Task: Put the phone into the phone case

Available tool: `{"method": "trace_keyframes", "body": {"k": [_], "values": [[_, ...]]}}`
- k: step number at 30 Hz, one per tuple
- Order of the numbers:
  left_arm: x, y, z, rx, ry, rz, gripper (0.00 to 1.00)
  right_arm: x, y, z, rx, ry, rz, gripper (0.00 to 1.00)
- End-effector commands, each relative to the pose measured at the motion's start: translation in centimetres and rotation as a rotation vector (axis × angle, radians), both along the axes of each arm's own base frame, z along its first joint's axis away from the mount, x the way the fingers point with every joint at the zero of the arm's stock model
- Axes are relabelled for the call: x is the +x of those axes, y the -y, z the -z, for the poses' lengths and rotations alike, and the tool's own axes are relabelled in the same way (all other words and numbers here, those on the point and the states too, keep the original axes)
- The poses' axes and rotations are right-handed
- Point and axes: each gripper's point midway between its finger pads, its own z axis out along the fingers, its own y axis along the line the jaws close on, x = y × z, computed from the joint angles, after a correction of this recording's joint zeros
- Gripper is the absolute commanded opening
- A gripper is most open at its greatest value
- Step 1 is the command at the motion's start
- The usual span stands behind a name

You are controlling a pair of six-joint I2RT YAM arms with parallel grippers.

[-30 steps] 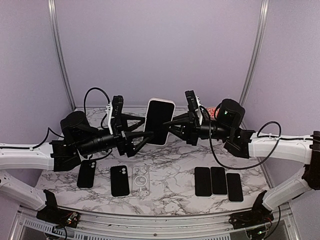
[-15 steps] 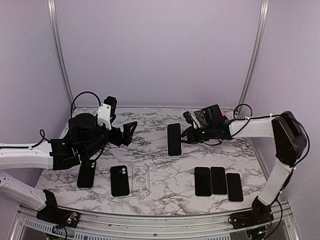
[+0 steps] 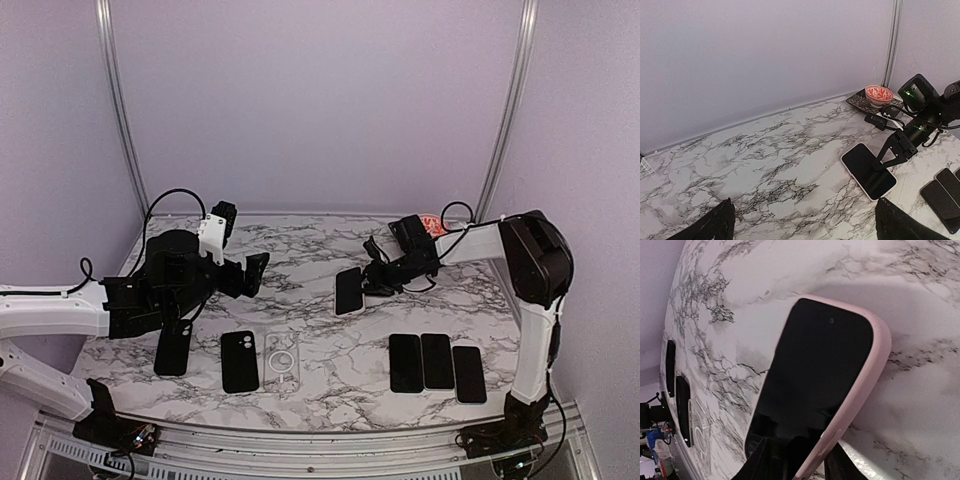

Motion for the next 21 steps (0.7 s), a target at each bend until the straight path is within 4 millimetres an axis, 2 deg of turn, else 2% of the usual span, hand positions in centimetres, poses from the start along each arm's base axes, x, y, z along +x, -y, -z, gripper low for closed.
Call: {"method": "trace_keyframes", "body": {"k": [1, 5, 8, 11, 14, 16, 19, 21], "values": [[0.4, -0.5, 0.3, 0.016, -0.012, -0.027, 0.99, 1.1, 1.8, 1.6, -0.144, 0.026, 0.059, 0.38], [0.4, -0.9, 0.2, 0.013, -0.009, -0.033, 0.99, 2.2, 2.6, 1.0, -0.211, 0.059, 0.076, 0.41], [0.3, -1.3, 0.3, 0.012, -0.01, -0.038, 0.99, 3.7, 3.4, -1.1, -0.297, 0.129, 0.112, 0.41], [0.2, -1.8, 0.7, 0.017, -0.014, -0.044, 0.99, 3.9, 3.7, -4.1, -0.423, 0.228, 0.159, 0.42], [0.0, -2.6, 0.6, 0.019, -0.02, -0.058, 0.99, 2.1, 2.3, -6.0, -0.555, 0.323, 0.188, 0.43], [0.0, -3.4, 0.5, 0.023, -0.034, -0.082, 0.99, -0.2, 0.1, -6.8, -0.587, 0.364, 0.183, 0.46], [0.1, -5.2, 0.7, 0.056, -0.072, -0.142, 0.99, -3.9, -3.4, -6.9, -0.575, 0.366, 0.172, 0.61], [0.0, -6.4, 0.6, 0.062, -0.077, -0.186, 0.99, -6.4, -6.6, -7.0, -0.553, 0.376, 0.14, 0.66]]}}
